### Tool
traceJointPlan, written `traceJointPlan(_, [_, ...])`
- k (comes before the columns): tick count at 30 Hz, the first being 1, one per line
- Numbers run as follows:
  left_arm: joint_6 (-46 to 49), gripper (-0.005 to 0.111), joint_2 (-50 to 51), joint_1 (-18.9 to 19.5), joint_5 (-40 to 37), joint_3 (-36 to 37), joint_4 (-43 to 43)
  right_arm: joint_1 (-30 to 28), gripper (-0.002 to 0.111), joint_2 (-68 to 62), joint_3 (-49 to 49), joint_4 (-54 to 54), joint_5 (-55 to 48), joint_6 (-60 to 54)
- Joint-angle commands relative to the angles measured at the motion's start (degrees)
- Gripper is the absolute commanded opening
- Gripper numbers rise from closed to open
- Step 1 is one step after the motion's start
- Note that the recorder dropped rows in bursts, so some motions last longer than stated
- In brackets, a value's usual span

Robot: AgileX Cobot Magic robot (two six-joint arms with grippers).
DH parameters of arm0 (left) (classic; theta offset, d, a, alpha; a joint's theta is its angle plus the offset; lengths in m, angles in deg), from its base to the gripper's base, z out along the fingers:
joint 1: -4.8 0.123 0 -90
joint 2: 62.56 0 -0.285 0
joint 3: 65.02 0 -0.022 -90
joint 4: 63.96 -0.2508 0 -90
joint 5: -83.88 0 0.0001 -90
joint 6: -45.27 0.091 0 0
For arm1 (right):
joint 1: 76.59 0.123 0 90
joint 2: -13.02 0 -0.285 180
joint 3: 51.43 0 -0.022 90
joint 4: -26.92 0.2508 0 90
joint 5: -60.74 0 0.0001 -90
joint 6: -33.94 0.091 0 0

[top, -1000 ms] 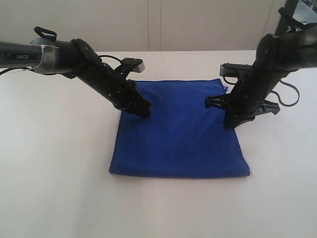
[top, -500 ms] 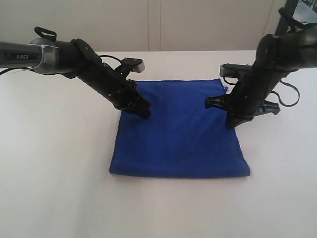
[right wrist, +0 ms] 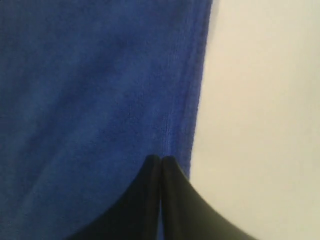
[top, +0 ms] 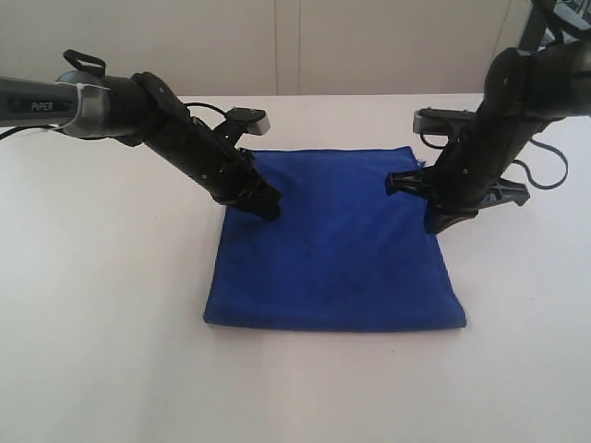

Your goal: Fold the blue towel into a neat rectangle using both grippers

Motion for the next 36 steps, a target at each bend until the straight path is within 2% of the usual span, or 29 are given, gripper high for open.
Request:
traceJointPlan(1, [0.08,0.0,-0.32,-0.3,-0.6,0.0,0.66,-0.02,0.013,-1.46,0.26,0.33,0.08,0.01])
traceJointPlan(5, [0.08,0.0,-0.32,-0.3,-0.6,0.0,0.66,-0.02,0.022,-1.56,0.26,0.33,1.0,0.31])
traceJointPlan(29, [0.08,0.0,-0.32,-0.3,-0.6,0.0,0.66,-0.02,0.022,-3.16,0.26,1.39,1.99,0.45])
traceJointPlan(36, [0.08,0.0,-0.32,-0.3,-0.6,0.0,0.66,-0.02,0.003,-3.16,0.26,1.37,1.85,0.45])
